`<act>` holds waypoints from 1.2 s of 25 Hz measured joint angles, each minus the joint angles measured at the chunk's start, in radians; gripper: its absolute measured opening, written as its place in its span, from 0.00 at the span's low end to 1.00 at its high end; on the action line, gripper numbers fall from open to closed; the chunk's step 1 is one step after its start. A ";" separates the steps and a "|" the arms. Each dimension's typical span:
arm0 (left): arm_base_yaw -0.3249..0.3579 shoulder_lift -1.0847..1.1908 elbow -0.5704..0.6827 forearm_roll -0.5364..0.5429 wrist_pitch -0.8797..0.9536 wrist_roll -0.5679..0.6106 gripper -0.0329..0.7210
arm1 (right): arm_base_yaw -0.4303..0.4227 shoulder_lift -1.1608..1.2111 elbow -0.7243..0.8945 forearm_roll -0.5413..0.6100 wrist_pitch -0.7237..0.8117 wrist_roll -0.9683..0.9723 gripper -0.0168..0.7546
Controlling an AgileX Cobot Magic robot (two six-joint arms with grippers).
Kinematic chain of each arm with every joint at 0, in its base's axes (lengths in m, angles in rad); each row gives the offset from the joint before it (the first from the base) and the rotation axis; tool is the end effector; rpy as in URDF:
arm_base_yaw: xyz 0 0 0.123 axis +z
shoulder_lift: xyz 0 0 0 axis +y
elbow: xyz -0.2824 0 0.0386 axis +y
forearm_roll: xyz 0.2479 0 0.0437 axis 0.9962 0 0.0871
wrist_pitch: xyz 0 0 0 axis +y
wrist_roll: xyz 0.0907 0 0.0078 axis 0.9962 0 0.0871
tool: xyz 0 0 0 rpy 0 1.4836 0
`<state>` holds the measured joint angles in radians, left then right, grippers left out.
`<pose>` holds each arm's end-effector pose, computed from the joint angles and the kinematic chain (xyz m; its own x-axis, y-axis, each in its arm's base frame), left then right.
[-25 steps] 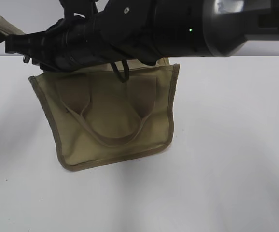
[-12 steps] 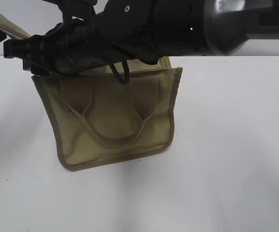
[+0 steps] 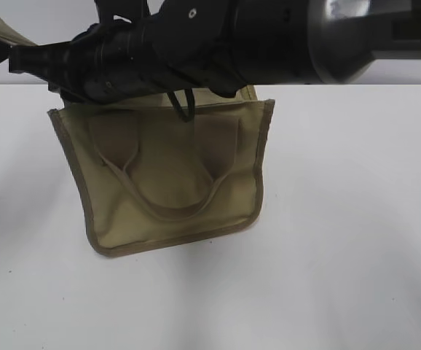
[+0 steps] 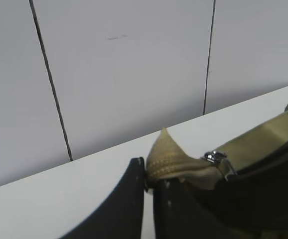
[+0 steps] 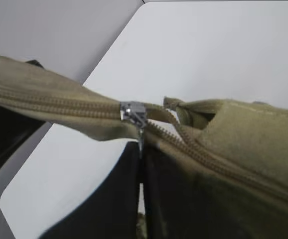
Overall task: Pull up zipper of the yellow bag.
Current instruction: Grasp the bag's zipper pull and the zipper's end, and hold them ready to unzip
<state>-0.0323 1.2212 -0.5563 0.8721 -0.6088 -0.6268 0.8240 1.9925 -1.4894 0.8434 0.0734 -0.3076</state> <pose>0.2411 -0.0476 0.2702 -0.0863 0.1343 -0.9872 0.4791 0.8744 0.0770 0.3157 0.3486 0.2428 -0.6522 0.0441 -0.7568 -0.5041 0.7203 0.4765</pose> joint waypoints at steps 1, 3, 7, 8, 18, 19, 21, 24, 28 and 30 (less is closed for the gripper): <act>0.000 0.000 0.000 0.000 0.001 0.000 0.05 | 0.000 0.000 0.000 0.000 0.001 0.000 0.01; 0.000 0.000 0.000 0.000 0.004 0.000 0.05 | 0.000 0.000 0.000 0.000 0.012 0.000 0.00; 0.000 0.000 0.000 0.000 0.014 0.000 0.05 | 0.000 0.000 0.000 0.000 0.060 -0.016 0.00; 0.000 0.000 0.000 0.000 0.023 0.000 0.05 | 0.000 -0.002 0.000 0.000 0.075 -0.028 0.00; 0.000 0.000 0.000 -0.001 0.058 0.000 0.05 | -0.021 -0.053 0.000 0.000 0.222 -0.128 0.00; 0.000 0.000 0.000 -0.001 0.062 0.000 0.05 | -0.029 -0.053 0.000 0.000 0.244 -0.129 0.00; 0.000 0.000 0.000 -0.001 0.076 0.000 0.05 | -0.045 -0.053 0.000 0.000 0.273 -0.130 0.00; -0.001 0.000 0.000 0.001 0.091 0.000 0.05 | -0.069 -0.053 -0.016 0.000 0.335 -0.131 0.00; -0.002 0.000 0.000 0.001 0.104 0.000 0.05 | -0.102 -0.053 -0.055 0.000 0.408 -0.131 0.00; -0.003 0.000 0.000 0.001 0.118 0.000 0.05 | -0.119 -0.053 -0.073 0.000 0.444 -0.131 0.00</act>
<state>-0.0354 1.2212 -0.5563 0.8732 -0.4912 -0.6268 0.7052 1.9392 -1.5620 0.8434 0.5171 -0.4385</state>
